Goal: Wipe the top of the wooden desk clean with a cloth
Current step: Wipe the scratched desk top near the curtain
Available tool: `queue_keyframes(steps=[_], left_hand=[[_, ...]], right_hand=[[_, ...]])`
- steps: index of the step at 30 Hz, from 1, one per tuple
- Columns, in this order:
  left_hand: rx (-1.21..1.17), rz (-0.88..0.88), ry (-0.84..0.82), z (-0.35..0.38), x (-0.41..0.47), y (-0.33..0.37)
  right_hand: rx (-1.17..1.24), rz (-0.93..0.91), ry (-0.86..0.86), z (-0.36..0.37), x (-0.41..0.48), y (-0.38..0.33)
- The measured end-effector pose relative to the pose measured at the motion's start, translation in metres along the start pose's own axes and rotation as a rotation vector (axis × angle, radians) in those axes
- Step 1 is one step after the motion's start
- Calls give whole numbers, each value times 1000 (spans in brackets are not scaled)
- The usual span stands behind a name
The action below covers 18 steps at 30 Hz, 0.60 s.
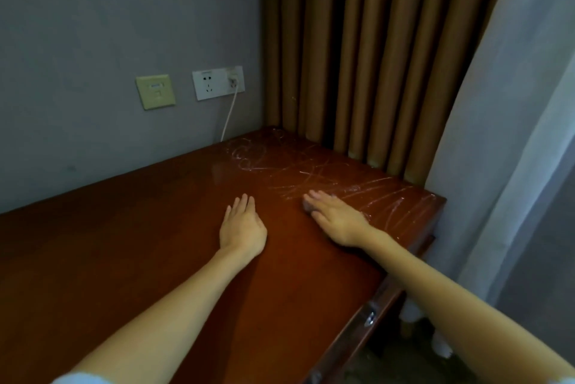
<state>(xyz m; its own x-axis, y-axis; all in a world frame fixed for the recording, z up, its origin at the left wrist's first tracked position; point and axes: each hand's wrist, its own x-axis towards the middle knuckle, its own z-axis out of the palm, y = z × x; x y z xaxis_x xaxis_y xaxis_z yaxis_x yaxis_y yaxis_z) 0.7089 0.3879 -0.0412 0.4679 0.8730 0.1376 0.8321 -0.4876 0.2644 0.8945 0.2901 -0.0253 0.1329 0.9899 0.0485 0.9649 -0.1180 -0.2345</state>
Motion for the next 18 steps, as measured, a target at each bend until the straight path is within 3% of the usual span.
queue_keyframes(steps=[4, 7, 12, 15, 18], left_hand=[[2, 9, 11, 2, 3, -2], [8, 4, 26, 3, 5, -1], [7, -17, 39, 6, 8, 1], [-19, 0, 55, 7, 9, 1], [-99, 15, 73, 4, 12, -10]], right_hand=[[6, 167, 49, -7, -46, 50], [-2, 170, 80, -2, -85, 43], [-29, -26, 78, 11, -102, -28], [-20, -187, 18, 19, -69, -60], [-2, -236, -19, 22, -19, -75]])
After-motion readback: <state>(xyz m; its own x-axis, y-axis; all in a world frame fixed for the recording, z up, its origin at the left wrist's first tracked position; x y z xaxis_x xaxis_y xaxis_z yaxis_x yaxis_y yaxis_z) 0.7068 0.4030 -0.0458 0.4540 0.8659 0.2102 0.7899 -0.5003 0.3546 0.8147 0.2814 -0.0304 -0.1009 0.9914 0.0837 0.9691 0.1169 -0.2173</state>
